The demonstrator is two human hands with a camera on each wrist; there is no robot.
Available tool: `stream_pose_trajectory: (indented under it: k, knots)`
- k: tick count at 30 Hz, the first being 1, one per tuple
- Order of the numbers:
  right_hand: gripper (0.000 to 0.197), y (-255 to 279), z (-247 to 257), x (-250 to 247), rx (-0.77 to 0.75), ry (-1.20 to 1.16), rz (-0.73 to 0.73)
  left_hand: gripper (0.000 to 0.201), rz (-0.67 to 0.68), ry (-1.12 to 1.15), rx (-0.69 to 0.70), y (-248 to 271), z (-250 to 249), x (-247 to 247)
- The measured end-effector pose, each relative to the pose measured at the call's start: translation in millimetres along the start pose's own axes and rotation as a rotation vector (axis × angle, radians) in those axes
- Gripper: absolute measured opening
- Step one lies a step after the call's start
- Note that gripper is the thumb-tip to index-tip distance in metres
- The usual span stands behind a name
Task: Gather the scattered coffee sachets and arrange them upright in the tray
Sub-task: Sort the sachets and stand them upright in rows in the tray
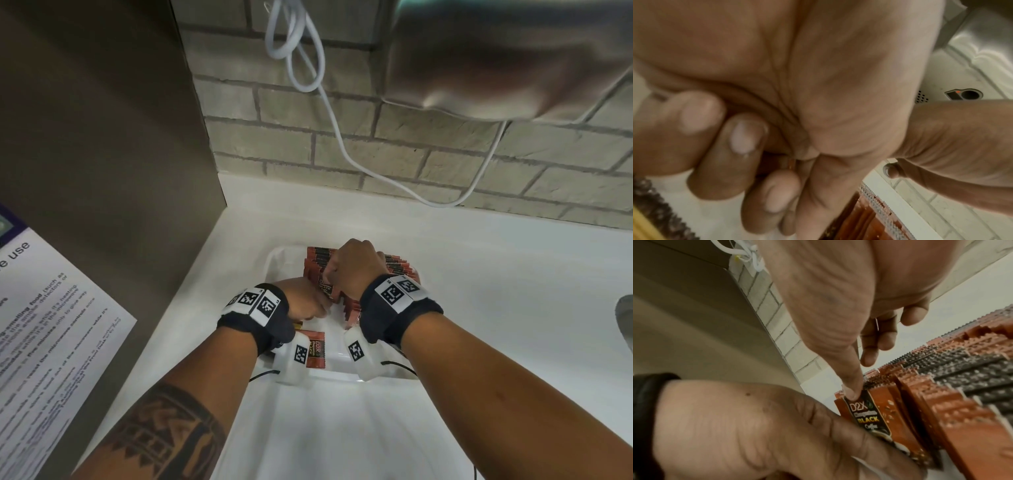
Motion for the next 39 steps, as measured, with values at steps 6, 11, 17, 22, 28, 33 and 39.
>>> stream_pose_trajectory:
  k: [6, 11, 17, 22, 28, 33, 39]
  knots:
    - [0.023, -1, -3, 2, -0.016, 0.004, -0.002, 0.036, 0.071, -0.001, 0.061, 5, -10, 0]
    - [0.02, 0, -3, 1, -0.016, -0.017, 0.001, 0.034, 0.042, 0.03, 0.046, 6, -9, 0]
    - [0.017, 2, -3, -2, -0.013, -0.038, -0.008, 0.034, 0.038, 0.015, 0.045, 9, -9, 1]
    - [0.019, 7, -7, -13, -0.002, -0.155, -0.021, 0.035, 0.05, 0.009, 0.056, 9, -9, 0]
    - [0.025, 13, -11, -30, 0.018, -0.232, -0.065, 0.033, 0.008, 0.018, 0.013, 8, -4, -4]
    - [0.026, 29, -16, -51, -0.031, -0.359, -0.164, 0.033, -0.123, -0.15, -0.003, 17, 3, -20]
    - [0.02, 86, -2, -69, -0.139, -0.475, -0.059, 0.044, -0.12, -0.373, -0.075, 33, 16, -8]
Point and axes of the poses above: each hand's wrist, its own y-axis away from the middle knuckle, its own x-axis out of the palm, z = x × y, the point moved 5 cm from there along -y, towards the middle knuckle, and after that the axes turned 11 degrees about -z, right-handed, at the moved point
